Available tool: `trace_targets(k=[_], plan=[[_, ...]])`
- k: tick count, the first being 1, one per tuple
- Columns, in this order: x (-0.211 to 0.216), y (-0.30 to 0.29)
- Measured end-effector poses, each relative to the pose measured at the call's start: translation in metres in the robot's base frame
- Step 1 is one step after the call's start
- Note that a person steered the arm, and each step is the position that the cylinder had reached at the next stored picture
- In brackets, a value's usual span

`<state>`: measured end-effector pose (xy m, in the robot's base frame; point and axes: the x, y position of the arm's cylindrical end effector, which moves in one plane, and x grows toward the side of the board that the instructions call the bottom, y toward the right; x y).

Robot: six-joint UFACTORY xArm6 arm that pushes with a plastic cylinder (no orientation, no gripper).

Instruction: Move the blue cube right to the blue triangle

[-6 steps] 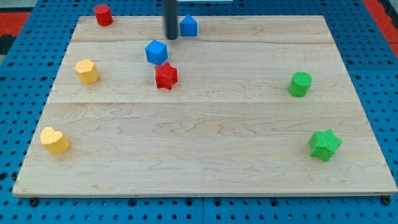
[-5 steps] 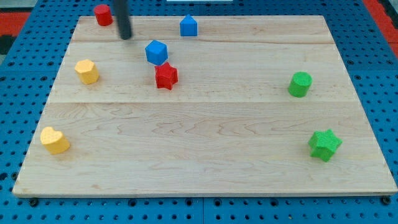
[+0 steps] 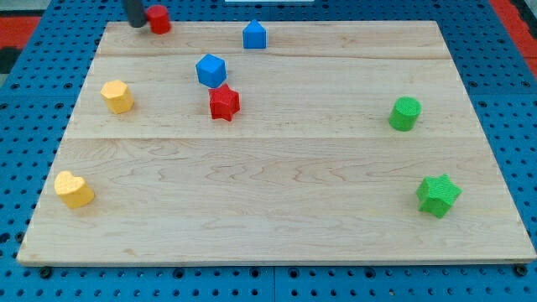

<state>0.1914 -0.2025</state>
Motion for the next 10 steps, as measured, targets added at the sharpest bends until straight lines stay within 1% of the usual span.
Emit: trace_targets(k=[1,2,3,4,5,6,8,9,10], plan=[[0.018,0.003],[0.027,-0.048],[0.028,-0.016],[0.049,0.028],[0.0,0.096],[0.0,0.094],[0.006,0.012],[0.065,0.025],[0.109,0.012]])
